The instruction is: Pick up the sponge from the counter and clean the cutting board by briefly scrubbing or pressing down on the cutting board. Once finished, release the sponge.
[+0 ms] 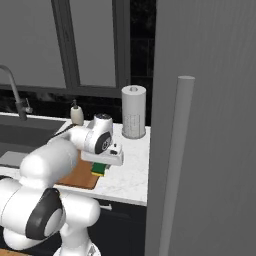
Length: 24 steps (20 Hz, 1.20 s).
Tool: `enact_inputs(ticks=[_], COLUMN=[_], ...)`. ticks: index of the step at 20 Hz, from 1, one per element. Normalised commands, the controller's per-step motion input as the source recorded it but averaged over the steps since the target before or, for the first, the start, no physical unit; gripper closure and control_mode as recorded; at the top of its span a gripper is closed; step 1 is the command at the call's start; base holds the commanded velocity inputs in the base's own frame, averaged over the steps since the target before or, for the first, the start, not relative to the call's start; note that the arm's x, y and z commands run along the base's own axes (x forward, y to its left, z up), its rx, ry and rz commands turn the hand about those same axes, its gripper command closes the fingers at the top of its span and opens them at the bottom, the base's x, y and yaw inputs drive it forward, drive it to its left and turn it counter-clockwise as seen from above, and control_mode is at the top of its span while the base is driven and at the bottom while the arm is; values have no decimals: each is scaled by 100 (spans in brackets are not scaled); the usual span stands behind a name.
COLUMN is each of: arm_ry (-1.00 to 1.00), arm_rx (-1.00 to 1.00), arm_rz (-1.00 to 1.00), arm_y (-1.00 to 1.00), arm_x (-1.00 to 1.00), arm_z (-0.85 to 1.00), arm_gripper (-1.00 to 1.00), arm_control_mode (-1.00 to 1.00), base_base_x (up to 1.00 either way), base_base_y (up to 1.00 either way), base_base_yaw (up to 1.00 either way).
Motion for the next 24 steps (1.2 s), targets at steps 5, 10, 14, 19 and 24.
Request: enact_inputs(ticks=[5, 10, 14, 19, 24], arm_ry=[5, 0, 1, 0, 0], arm_rx=[0, -5, -7, -5, -2], arm_rz=[-26, -32, -26, -18, -13], arm_y=[87, 83, 64, 35, 18], arm_x=[0, 0, 0, 0, 0], arm_z=[1, 0, -11, -19, -25], arm_gripper=[100, 100, 100, 100, 100], arm_control_mode=[-100, -100, -100, -100, -100], base_base_x=[0, 0, 0, 0, 0], base_base_y=[0, 0, 0, 0, 0], base_base_yaw=[0, 0, 0, 0, 0])
